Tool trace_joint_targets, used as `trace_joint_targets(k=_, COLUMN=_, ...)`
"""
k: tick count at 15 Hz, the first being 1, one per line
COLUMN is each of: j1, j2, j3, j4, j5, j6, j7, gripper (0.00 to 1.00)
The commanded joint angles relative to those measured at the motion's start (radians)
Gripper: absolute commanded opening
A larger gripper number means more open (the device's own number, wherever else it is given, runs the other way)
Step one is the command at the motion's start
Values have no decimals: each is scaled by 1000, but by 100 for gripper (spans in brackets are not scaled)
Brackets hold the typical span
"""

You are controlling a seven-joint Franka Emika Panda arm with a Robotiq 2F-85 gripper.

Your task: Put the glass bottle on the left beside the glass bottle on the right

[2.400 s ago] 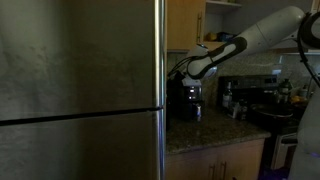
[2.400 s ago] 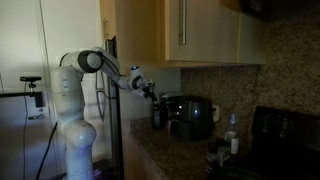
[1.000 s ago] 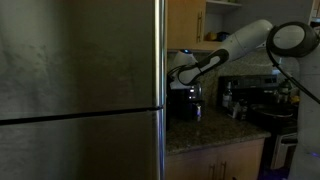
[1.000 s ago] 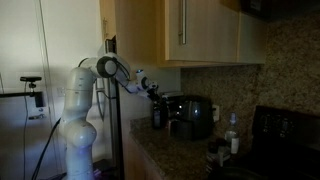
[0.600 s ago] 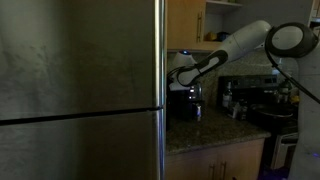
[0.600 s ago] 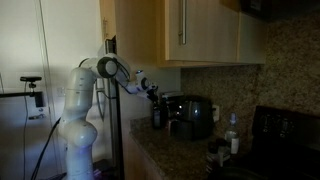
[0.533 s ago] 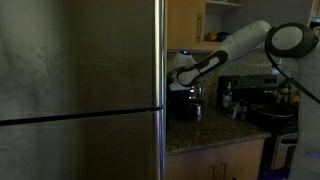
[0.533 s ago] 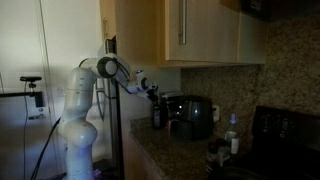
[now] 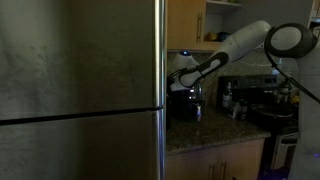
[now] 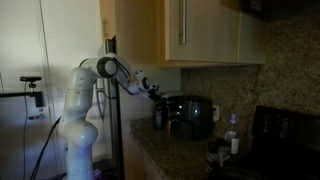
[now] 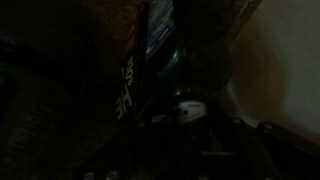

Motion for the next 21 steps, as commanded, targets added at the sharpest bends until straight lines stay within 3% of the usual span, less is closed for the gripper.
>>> trace_joint_targets(k=1, j1=-2, j2=-44, j3=-34, j4=-25, j5=-48, j6=-35, j7=5, gripper=7)
trace_joint_targets(k=9, j1=-62, j2=-170, j3=-40, j4=-162, j5=-24, j6=-140, j7=-19, gripper=7)
trace_joint_targets(k=21, j1=-223, j2=-458, j3=-20, j4=-468, j5=102, j6=-292, j7=-78, gripper=7)
